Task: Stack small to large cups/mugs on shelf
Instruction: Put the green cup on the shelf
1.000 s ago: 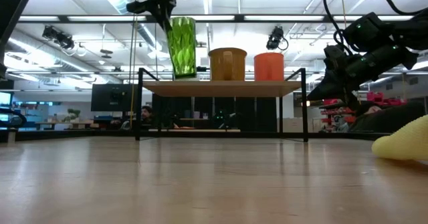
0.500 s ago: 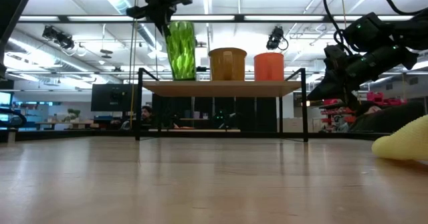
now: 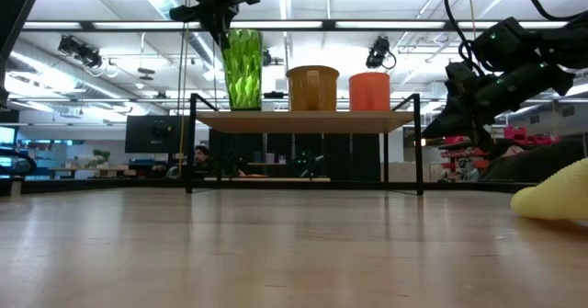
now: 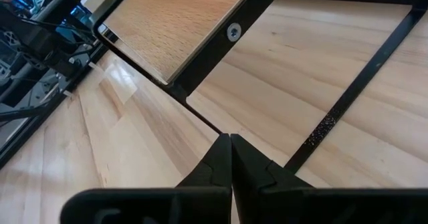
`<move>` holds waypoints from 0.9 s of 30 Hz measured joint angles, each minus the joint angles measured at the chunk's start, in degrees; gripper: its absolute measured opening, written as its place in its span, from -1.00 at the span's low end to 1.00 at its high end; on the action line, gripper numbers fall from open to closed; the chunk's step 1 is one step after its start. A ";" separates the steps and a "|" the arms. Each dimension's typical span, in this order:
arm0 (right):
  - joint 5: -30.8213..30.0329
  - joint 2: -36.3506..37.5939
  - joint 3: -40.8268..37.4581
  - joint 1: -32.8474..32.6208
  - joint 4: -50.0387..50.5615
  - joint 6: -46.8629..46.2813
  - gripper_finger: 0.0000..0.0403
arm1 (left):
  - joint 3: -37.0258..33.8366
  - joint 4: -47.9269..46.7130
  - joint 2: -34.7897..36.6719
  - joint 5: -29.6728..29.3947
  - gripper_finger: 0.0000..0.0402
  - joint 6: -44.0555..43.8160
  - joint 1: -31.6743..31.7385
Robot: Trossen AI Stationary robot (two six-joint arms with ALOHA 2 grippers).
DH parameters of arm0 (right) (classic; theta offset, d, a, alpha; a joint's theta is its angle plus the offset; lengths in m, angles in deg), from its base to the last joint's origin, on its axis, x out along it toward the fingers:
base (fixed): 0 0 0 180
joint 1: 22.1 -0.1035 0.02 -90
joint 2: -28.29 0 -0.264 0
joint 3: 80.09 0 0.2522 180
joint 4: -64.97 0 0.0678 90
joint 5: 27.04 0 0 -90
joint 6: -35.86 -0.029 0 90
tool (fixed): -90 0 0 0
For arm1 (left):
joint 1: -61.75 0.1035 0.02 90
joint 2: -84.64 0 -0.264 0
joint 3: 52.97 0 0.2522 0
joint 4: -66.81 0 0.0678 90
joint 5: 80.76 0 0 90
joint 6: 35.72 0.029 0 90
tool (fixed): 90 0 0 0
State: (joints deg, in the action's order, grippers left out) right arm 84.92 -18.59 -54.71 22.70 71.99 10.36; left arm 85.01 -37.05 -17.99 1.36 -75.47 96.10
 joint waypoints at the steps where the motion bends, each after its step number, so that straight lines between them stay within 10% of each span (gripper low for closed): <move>1: 0.00 0.00 0.00 0.01 0.00 0.02 -0.98 | 0.00 0.02 0.00 0.02 -0.86 0.00 0.00; 27: 0.01 0.00 0.00 0.01 0.07 0.00 -0.97 | 0.02 0.11 0.00 0.02 -0.54 1.86 0.00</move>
State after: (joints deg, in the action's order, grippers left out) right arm 84.93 -18.59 -54.71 22.71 72.06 10.36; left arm 85.03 -36.94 -17.99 1.38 -73.61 96.10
